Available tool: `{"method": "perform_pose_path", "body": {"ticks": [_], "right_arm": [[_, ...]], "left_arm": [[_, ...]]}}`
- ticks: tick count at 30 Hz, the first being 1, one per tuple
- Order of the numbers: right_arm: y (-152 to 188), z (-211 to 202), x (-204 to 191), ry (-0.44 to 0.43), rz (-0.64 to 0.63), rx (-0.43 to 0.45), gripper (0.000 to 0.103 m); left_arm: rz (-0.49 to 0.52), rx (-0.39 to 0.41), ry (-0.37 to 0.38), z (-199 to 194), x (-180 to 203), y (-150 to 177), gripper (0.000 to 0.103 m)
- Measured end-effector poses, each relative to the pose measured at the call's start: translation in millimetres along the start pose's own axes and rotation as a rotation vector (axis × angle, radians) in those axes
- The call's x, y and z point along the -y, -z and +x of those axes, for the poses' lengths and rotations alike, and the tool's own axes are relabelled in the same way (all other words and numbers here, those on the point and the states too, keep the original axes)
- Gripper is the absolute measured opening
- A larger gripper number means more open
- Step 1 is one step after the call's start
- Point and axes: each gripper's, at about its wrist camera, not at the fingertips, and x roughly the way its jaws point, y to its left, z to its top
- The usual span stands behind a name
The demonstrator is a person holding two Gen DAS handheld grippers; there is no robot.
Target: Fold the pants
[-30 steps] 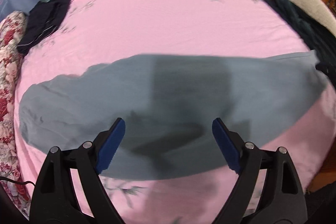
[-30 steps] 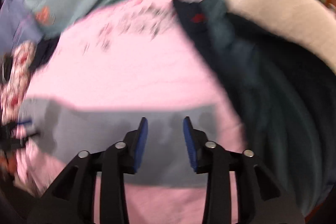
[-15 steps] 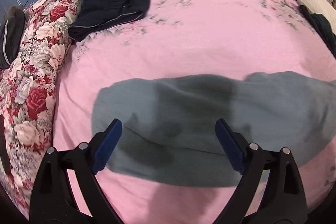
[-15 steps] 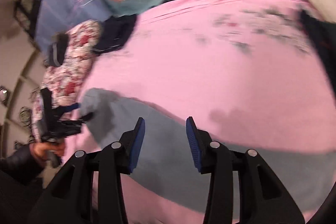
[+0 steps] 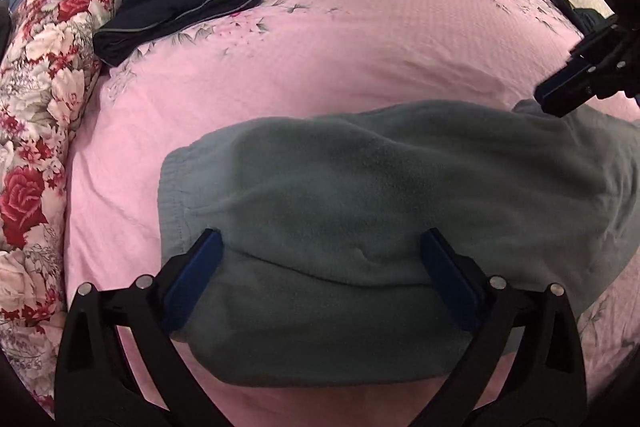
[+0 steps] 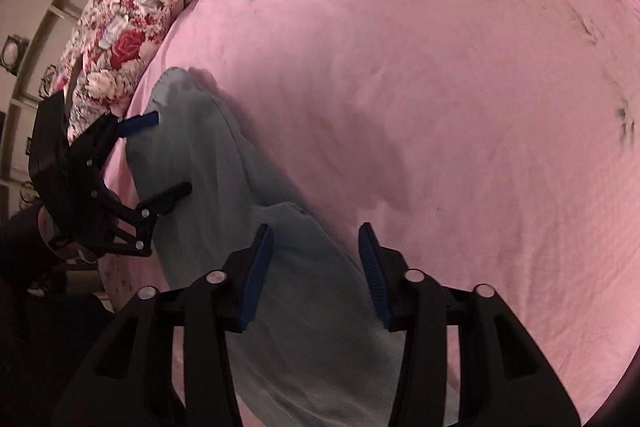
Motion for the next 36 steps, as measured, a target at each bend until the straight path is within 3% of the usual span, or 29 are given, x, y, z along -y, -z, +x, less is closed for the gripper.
{"method": "perform_pose_path", "body": {"ticks": [6, 8, 9, 10, 14, 15, 16, 17, 19, 20, 26, 29, 31, 34, 36], "right_arm": [[5, -16, -41, -0.048, -0.089, -0.015, 0.015], [0, -21, -32, 0.015, -0.05, 0.038, 0.025], [-4, -21, -21, 0.059, -0.005, 0.054, 0.039], [-6, -19, -11, 0.084, 0.031, 0.055, 0.044], [-13, 7, 14, 0.038, 0.097, -0.024, 0.044], [-13, 14, 14, 0.01, 0.093, -0.067, 0.043], [-13, 17, 11, -0.012, 0.089, -0.089, 0.029], [-13, 18, 5, -0.034, 0.078, -0.104, 0.024], [-8, 7, -11, -0.019, 0.009, -0.074, 0.006], [-5, -2, -17, -0.019, -0.016, -0.059, 0.003], [13, -16, -40, -0.062, -0.028, -0.043, 0.003], [10, -15, -27, -0.106, 0.062, -0.033, 0.009], [11, -11, -12, -0.102, 0.132, -0.029, 0.033], [8, 0, 10, -0.132, 0.248, -0.043, 0.043], [7, 6, 22, -0.176, 0.311, -0.056, 0.043]], "left_arm": [[0.002, 0.023, 0.018, 2, -2, 2, 0.101], [-0.001, 0.029, 0.022, 2, -1, 3, 0.101], [-0.002, 0.03, 0.022, 2, -1, 4, 0.101], [-0.003, 0.033, 0.02, 3, -1, 4, 0.101], [-0.001, 0.042, 0.022, 2, -1, 5, 0.101], [0.0, 0.043, 0.022, 2, -1, 5, 0.101], [-0.001, 0.045, 0.022, 2, -1, 5, 0.101], [-0.002, 0.048, 0.023, 2, -1, 6, 0.101], [-0.004, 0.055, 0.02, 2, -1, 7, 0.101], [-0.006, 0.06, 0.02, 2, -1, 7, 0.101], [-0.012, 0.078, 0.017, 2, -1, 9, 0.101], [-0.012, 0.079, 0.017, 2, -2, 9, 0.101], [-0.011, 0.079, 0.018, 2, -2, 9, 0.101], [-0.01, 0.076, 0.018, 2, -1, 9, 0.101], [-0.01, 0.077, 0.018, 2, -2, 9, 0.101]]}}
